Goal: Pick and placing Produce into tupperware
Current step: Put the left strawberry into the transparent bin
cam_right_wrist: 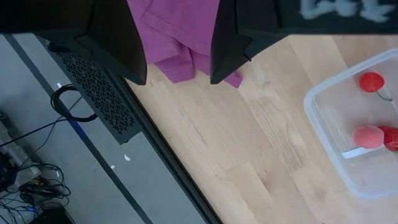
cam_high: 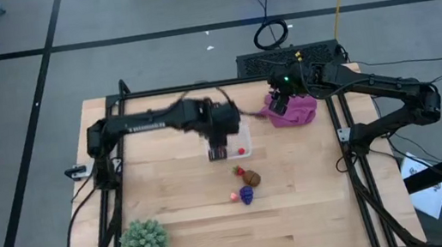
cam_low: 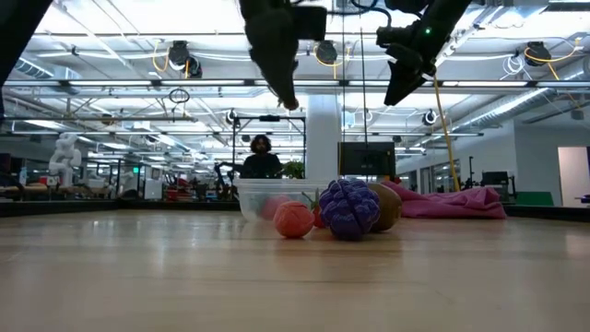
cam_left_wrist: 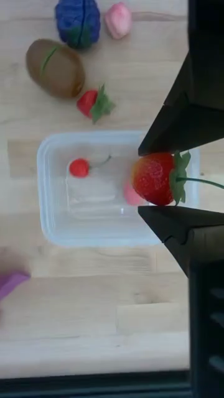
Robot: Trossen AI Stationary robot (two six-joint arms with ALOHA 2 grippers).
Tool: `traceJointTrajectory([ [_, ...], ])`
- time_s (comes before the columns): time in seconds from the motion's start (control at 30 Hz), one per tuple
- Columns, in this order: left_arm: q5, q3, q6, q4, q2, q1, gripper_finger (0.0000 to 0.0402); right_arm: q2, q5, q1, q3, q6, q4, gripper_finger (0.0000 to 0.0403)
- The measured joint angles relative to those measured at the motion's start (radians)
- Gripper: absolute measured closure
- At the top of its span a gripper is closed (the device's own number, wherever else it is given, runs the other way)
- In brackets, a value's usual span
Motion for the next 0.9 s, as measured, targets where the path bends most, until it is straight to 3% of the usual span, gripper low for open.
traceJointTrajectory([
  [0.17, 0.076, -0.004, 0.010, 0.034, 0.013, 0.086, 0.0261, 0.000, 0.001, -0.009, 0.000, -0.023, 0.002, 0.0234],
  [0.3, 0.154, -0.010, 0.036, 0.096, 0.038, 0.093, 0.0265, 0.000, 0.003, -0.028, 0.000, -0.036, 0.003, 0.0234],
  [0.9, 0.232, -0.058, 0.052, 0.187, 0.234, 0.073, 0.0261, 0.000, 0.004, -0.099, 0.000, -0.071, 0.003, 0.0234],
])
